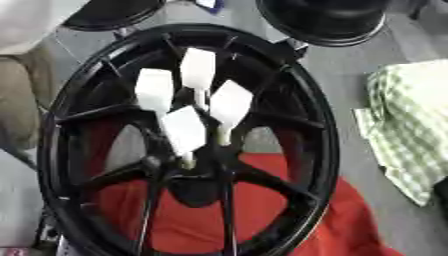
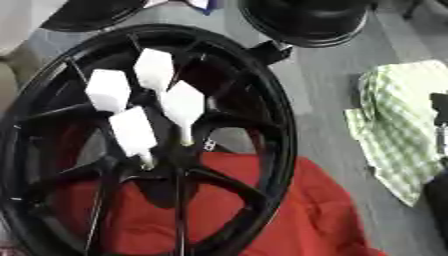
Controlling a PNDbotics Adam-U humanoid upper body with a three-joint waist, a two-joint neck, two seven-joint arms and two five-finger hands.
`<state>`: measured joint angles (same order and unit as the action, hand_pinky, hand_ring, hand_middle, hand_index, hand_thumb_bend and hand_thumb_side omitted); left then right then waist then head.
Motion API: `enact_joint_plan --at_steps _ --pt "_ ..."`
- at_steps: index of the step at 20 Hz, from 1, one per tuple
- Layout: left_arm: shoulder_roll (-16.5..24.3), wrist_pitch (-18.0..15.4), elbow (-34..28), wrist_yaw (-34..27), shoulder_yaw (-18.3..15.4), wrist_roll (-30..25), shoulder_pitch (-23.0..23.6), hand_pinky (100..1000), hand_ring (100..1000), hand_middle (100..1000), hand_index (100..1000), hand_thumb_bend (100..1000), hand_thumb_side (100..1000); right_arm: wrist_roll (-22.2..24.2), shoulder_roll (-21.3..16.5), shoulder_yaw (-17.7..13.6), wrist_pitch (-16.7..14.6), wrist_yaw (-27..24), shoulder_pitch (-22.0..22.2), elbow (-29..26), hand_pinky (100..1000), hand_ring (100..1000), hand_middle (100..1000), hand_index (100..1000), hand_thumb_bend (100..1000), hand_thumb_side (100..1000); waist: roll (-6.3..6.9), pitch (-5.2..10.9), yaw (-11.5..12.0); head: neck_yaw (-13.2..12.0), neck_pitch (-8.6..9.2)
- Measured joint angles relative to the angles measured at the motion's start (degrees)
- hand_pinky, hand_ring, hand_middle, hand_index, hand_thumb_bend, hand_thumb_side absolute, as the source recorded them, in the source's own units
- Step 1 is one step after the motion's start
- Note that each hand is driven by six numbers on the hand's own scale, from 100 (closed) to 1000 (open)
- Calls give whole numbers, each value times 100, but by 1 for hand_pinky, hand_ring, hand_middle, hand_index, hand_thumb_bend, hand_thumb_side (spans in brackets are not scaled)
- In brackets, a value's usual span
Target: Pull the pin out of the wheel hub.
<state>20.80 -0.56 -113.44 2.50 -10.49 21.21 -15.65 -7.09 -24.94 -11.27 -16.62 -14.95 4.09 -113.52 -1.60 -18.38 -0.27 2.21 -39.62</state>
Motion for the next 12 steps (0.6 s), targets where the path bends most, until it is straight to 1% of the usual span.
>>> enact_joint_plan --at_steps 12 --pt "25 -4 0 4 2 -10 35 806 567 658 734 100 727 -6 52 0 52 15 -1 0 833 761 538 696 140 237 26 -11 -8 27 -4"
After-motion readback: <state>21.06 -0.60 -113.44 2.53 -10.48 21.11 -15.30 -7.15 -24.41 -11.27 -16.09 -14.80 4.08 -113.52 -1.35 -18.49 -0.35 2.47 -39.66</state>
